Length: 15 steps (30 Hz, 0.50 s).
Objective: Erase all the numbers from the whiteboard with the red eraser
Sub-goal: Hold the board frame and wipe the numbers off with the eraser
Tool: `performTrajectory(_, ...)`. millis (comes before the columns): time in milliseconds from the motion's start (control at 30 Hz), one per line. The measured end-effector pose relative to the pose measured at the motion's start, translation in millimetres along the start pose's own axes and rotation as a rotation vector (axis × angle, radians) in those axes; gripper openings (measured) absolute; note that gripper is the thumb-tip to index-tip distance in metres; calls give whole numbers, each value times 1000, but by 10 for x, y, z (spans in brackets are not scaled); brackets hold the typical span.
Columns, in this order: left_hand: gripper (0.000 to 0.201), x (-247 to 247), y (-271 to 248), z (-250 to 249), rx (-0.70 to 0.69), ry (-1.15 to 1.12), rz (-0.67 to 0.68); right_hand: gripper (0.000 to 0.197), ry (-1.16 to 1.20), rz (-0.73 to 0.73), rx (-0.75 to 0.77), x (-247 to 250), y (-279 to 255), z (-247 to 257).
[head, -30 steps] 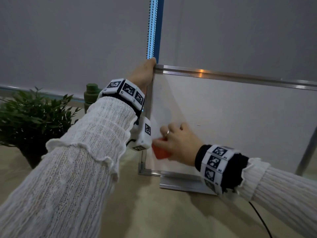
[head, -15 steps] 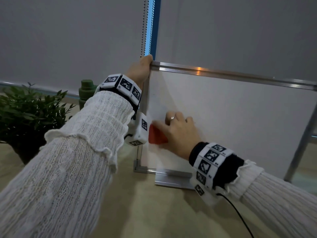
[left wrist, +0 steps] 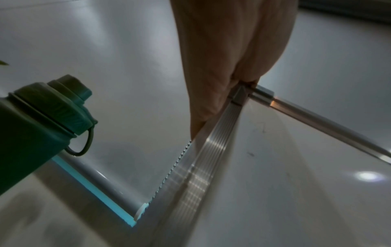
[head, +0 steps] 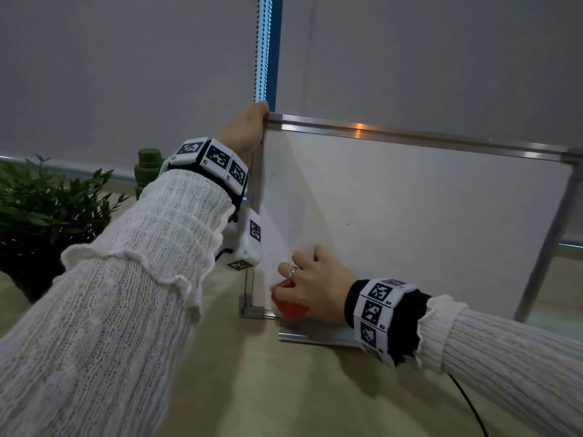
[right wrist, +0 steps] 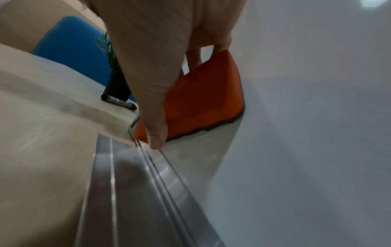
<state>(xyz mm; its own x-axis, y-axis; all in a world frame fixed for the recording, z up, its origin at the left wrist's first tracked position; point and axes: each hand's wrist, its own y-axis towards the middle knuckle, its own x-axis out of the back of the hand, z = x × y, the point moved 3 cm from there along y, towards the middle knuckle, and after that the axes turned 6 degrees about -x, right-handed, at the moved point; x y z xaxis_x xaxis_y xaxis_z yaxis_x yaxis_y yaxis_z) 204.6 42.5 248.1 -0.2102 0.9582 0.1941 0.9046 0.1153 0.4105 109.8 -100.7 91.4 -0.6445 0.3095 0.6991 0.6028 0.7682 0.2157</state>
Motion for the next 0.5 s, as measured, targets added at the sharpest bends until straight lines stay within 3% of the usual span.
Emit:
performTrajectory(100, 33, 1, -123, -89, -19, -59, -16, 59, 112, -34, -123, 38, -64, -96)
performTrajectory(233, 32, -21, -136, -88, -14, -88, -24, 48, 17, 44, -66, -71, -280, -61)
performTrajectory(333, 45, -1, -34, -13, 3, -43, 10, 53, 59, 205, -70, -132, -470, -175)
performTrajectory(500, 48, 5, 75, 67, 15, -53, 21, 81, 334, 450, -292, -122, -883, -369)
